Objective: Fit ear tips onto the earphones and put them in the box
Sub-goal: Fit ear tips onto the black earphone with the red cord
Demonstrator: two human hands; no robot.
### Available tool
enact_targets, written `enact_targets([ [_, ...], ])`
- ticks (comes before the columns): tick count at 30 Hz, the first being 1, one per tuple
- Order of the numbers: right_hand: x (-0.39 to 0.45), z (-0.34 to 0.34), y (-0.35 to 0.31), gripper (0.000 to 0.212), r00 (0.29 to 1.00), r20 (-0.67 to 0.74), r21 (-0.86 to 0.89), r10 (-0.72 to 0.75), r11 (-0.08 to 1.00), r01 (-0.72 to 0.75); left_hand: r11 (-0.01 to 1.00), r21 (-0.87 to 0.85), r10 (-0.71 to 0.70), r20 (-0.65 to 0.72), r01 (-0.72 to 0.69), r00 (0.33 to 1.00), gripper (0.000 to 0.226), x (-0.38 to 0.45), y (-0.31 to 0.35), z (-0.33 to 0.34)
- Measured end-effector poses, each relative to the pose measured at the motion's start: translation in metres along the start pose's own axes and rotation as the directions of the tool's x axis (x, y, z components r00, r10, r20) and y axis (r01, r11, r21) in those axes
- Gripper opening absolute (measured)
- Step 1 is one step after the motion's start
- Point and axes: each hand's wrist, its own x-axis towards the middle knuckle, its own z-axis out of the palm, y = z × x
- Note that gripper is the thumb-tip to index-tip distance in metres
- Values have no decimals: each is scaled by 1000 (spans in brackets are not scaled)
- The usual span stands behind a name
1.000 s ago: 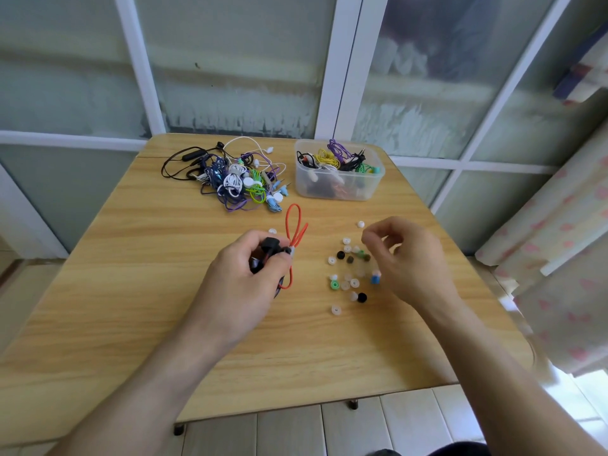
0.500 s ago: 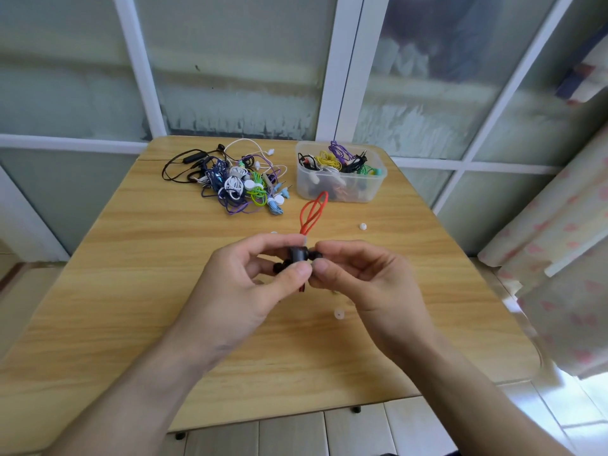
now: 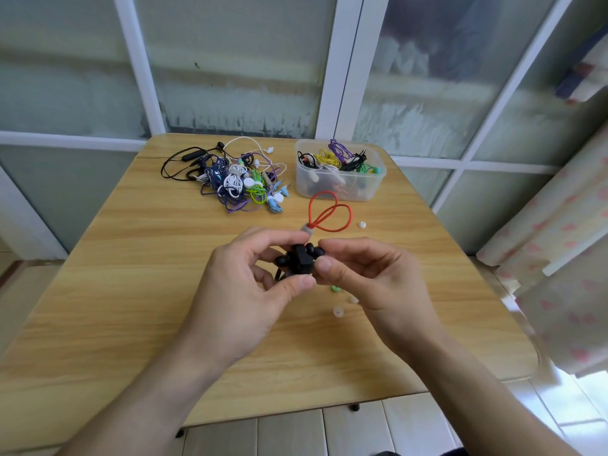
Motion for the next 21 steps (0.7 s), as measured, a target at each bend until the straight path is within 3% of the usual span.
enact_targets([
  [11, 5, -12, -5, 21, 985, 153, -14, 73, 997, -72, 998, -57, -34, 62, 38, 997, 43, -2, 1, 1],
  [17, 5, -16, -7, 19, 988, 144, -57, 62, 997, -55, 996, -68, -47, 119, 56, 992, 37, -3, 3, 3],
  [21, 3, -15, -7, 19, 991, 126, -49, 52, 998, -46, 999, 24, 22, 105, -25, 994, 39, -3, 3, 5],
])
